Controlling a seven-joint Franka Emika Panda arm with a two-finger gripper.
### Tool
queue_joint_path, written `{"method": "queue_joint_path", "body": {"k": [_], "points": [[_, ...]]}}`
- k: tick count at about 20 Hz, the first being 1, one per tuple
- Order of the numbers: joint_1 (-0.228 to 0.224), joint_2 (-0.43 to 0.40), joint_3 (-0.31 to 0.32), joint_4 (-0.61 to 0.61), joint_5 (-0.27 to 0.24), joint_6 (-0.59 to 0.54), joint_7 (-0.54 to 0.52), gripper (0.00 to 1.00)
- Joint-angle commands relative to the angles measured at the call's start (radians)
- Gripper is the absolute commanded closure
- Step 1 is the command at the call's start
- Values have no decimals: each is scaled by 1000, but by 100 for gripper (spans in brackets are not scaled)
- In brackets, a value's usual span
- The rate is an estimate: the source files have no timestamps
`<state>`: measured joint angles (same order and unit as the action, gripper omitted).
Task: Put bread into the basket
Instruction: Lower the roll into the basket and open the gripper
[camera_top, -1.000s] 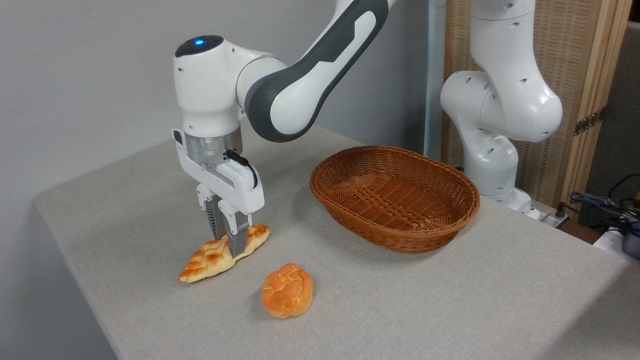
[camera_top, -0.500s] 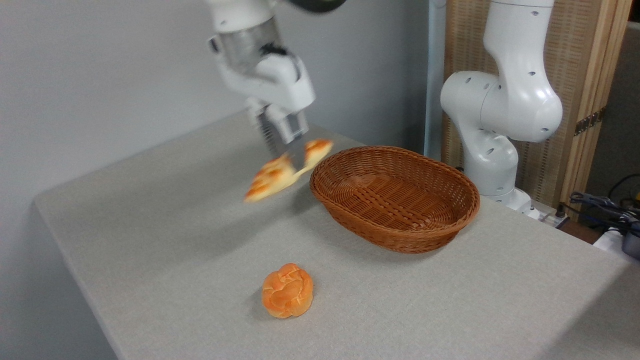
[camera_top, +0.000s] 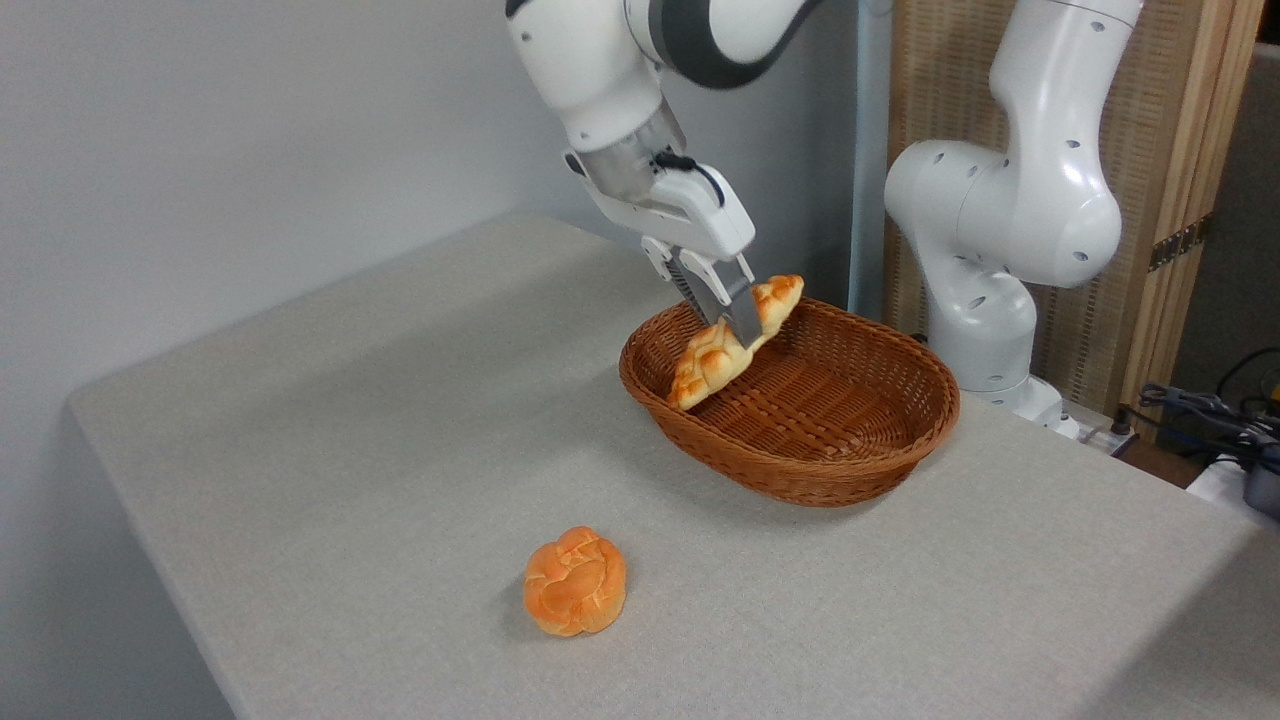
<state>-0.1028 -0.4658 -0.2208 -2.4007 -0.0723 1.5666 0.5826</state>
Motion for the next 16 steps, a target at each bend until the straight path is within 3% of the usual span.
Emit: {"method": "queue_joint_path", "body": {"k": [1,2,4,6,16], "points": [[-9,-11,17,-21,-31,16,-24,8],[-9,-10,17,-26,-32,15,-27,0],[-9,-10,15,-28,-40,18,-27,0],[-8,-10,17,-26,-78,35,-26,0],[-6,-10,31,31,-67,40,-17,0]]}}
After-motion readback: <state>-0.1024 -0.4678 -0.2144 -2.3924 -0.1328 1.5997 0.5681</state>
